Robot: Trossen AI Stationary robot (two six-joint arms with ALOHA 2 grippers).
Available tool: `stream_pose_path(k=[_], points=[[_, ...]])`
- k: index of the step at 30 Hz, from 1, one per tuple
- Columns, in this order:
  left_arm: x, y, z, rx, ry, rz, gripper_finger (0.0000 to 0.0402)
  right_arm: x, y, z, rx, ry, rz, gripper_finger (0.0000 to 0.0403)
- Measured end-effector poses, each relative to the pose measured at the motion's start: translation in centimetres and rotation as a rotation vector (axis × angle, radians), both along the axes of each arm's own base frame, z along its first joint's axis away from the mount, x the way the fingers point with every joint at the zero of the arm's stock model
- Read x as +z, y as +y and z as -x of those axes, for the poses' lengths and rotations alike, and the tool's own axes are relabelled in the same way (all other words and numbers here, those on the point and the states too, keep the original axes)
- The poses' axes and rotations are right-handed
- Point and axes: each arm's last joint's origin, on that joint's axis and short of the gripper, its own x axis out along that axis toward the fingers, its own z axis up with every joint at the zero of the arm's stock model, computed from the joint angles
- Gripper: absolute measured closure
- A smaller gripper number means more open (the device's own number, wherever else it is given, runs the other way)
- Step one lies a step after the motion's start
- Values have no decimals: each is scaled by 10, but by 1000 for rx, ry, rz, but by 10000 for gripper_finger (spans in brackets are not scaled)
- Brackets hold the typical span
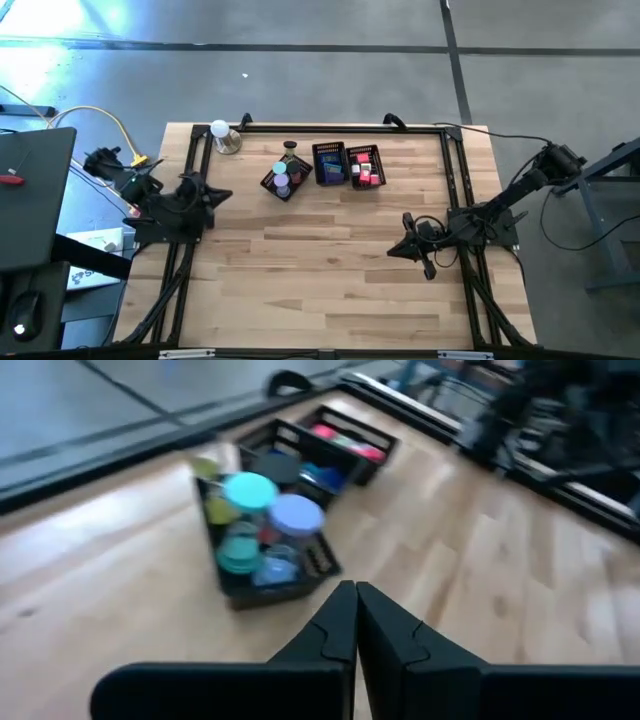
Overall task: Pick & Place Office items
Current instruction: Return to Home Position
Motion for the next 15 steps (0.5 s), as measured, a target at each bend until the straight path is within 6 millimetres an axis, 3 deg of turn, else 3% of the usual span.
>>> stream_pose_path(k=[15], points=[[-45, -24, -22, -489, -124, -103, 401, -1, 0, 0, 5, 5, 3, 401]])
